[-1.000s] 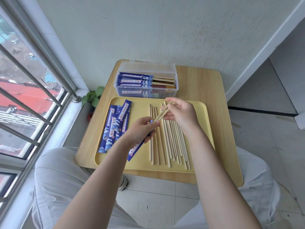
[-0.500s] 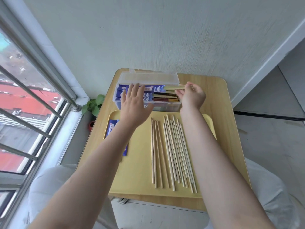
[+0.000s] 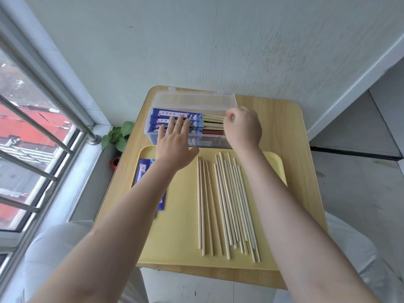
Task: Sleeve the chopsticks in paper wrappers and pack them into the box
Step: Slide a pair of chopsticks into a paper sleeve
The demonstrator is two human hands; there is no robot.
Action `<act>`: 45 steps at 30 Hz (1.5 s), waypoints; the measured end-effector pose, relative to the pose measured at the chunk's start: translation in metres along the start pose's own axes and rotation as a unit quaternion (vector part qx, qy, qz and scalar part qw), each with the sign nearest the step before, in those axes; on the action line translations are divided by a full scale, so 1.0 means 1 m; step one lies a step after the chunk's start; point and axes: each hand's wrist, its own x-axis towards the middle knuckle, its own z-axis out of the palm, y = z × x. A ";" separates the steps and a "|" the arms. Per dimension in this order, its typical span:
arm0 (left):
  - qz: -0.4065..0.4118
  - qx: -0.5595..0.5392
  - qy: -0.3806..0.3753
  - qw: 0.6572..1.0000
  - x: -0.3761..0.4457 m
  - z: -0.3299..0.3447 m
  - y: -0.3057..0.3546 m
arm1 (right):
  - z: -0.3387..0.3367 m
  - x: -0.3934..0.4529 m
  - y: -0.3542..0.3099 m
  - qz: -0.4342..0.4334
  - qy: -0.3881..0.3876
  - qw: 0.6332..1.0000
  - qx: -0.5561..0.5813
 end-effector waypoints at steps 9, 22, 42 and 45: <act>0.018 -0.021 -0.019 0.999 0.003 -0.011 -0.002 | 0.034 -0.016 -0.009 -0.104 -0.175 0.972 -0.118; -0.168 -0.055 -0.053 0.983 -0.103 0.011 -0.003 | 0.036 -0.128 -0.023 -0.050 -0.107 0.990 0.082; -0.203 -0.108 0.005 0.973 -0.116 0.017 0.007 | 0.013 -0.182 0.003 0.056 -0.140 0.976 0.157; -0.234 -0.204 0.016 0.950 -0.117 0.013 0.006 | 0.010 -0.181 0.005 0.088 -0.155 0.965 0.193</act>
